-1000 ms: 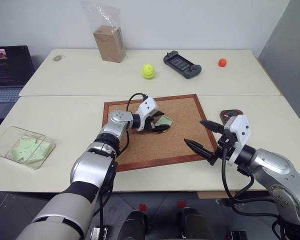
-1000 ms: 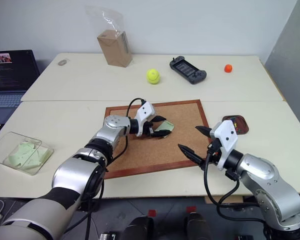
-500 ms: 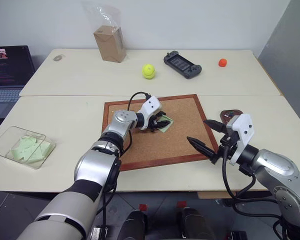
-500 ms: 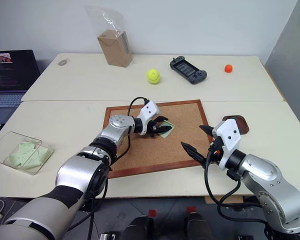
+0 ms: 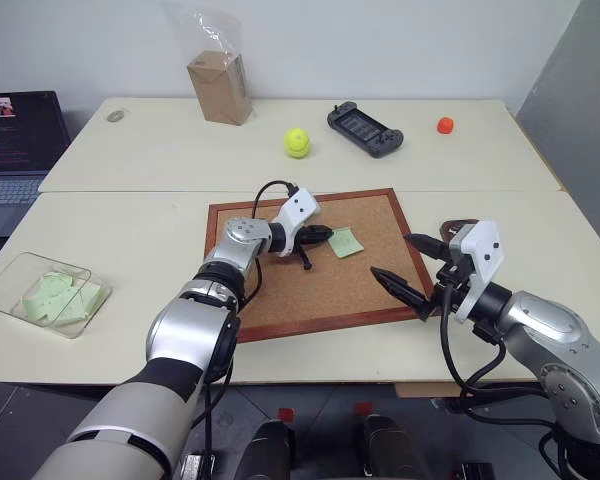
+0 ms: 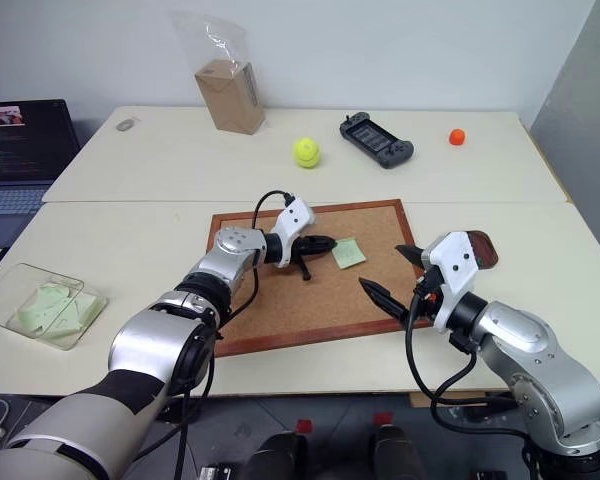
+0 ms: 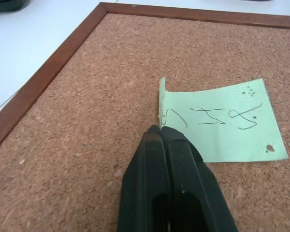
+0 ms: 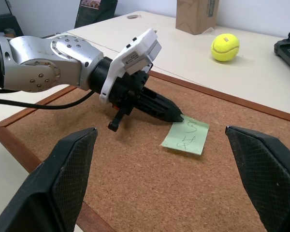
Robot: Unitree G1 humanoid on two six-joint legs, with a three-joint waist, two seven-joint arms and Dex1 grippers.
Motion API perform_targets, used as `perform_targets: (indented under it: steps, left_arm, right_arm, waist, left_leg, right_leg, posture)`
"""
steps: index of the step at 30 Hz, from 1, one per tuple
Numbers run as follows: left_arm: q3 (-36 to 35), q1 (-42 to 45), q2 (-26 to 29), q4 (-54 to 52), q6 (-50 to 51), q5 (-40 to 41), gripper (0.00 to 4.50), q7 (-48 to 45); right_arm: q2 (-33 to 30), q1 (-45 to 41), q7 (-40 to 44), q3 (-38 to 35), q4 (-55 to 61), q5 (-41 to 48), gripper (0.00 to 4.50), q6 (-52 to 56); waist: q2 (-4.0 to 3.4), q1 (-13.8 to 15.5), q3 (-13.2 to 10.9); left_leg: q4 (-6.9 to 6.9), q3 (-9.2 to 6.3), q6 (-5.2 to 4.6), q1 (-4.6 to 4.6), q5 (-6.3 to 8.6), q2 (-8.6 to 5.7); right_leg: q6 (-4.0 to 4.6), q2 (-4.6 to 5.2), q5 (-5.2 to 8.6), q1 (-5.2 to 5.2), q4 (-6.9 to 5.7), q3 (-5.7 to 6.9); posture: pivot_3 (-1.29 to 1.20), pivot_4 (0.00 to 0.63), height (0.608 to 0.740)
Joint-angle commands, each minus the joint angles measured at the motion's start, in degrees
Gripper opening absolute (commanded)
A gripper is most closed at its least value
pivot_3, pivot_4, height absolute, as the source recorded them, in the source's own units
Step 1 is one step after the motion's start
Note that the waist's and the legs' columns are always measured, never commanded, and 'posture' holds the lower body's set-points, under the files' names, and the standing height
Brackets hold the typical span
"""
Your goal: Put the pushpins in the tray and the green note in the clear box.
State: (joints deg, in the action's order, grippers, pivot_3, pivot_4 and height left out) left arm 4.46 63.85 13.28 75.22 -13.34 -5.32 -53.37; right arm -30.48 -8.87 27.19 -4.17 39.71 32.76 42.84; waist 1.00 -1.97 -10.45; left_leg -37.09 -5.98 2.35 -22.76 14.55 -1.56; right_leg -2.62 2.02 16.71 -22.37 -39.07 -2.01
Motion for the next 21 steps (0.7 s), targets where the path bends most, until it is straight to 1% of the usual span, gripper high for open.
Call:
perform_targets:
  steps: [1, 8, 12, 14, 15, 19, 21]
  left_arm:
    - [-1.81, 2.28, 1.43, -1.33, -1.26, 1.10, 0.01, -1.98]
    - [-5.31, 1.87, 3.00, -5.11, 2.36, 5.17, 0.01, -7.09]
    - [-6.71, -2.03, 6.07, -13.36, 6.25, 7.68, 0.01, -9.54]
    - [-7.31, -5.20, 7.50, -20.11, 10.04, 9.34, 0.01, -9.92]
    - [-7.70, -7.75, 8.42, -25.44, 12.77, 10.46, 0.01, -10.06]
    - [-11.09, -18.47, 12.69, -50.47, 27.66, 15.71, 0.01, -6.45]
    - [-15.87, -23.80, 15.87, -63.50, 36.53, 18.15, 0.01, -1.50]
  right_arm:
    - [0.65, -1.53, 0.15, 0.58, 0.13, -0.09, 4.50, -1.98]
    - [1.32, -2.89, 0.32, 2.04, -1.01, -0.32, 4.50, -3.07]
    - [1.99, -3.43, 0.71, 3.57, -0.69, -0.11, 4.50, -3.55]
    - [2.24, -3.68, 0.84, 4.16, -0.59, 0.00, 4.50, -3.84]
    - [2.47, -3.92, 1.01, 4.36, -0.52, 0.37, 4.50, -3.95]
    - [3.27, -6.12, 2.20, 5.10, -0.73, 1.84, 4.50, -4.14]
    - [4.06, -8.47, 3.59, 6.54, -2.03, 1.92, 4.50, -4.60]
  waist:
    - [0.00, -0.04, 0.00]
    - [0.00, 0.01, 0.00]
    - [-0.01, -0.40, 0.00]
    - [-0.01, -0.52, 0.01]
    - [-0.03, -0.74, 0.02]
    - [-0.03, -1.48, 0.02]
    - [0.00, -1.57, 0.00]
  left_leg:
    - [0.00, 0.00, 0.00, 0.00, 0.00, 0.00]
    - [-0.01, -0.01, 0.00, -0.01, 0.00, 0.01]
    - [0.00, -0.05, 0.00, 0.01, 0.00, 0.05]
    - [0.01, -0.11, 0.01, 0.02, -0.01, 0.13]
    - [0.00, -0.11, 0.01, 0.02, -0.01, 0.16]
    - [0.02, -0.17, 0.01, 0.05, -0.01, 0.28]
    - [0.00, -0.16, 0.01, 0.03, -0.01, 0.30]
  right_leg:
    - [0.00, 0.00, 0.00, 0.00, 0.00, 0.00]
    - [0.00, 0.00, 0.00, -0.01, -0.01, 0.01]
    - [0.00, -0.02, 0.00, -0.02, -0.02, 0.00]
    - [0.00, -0.01, 0.00, -0.02, -0.03, -0.02]
    - [0.00, -0.01, 0.00, -0.02, -0.04, -0.03]
    - [0.00, 0.01, 0.00, -0.01, -0.08, -0.10]
    - [0.01, 0.01, 0.00, -0.08, -0.11, -0.17]
  posture:
    - [0.00, 0.150, 0.740]
    - [0.00, 0.150, 0.740]
    - [0.00, 0.150, 0.740]
    - [0.00, 0.150, 0.740]
    - [0.00, 0.150, 0.740]
    - [0.00, 0.150, 0.740]
    - [0.00, 0.150, 0.740]
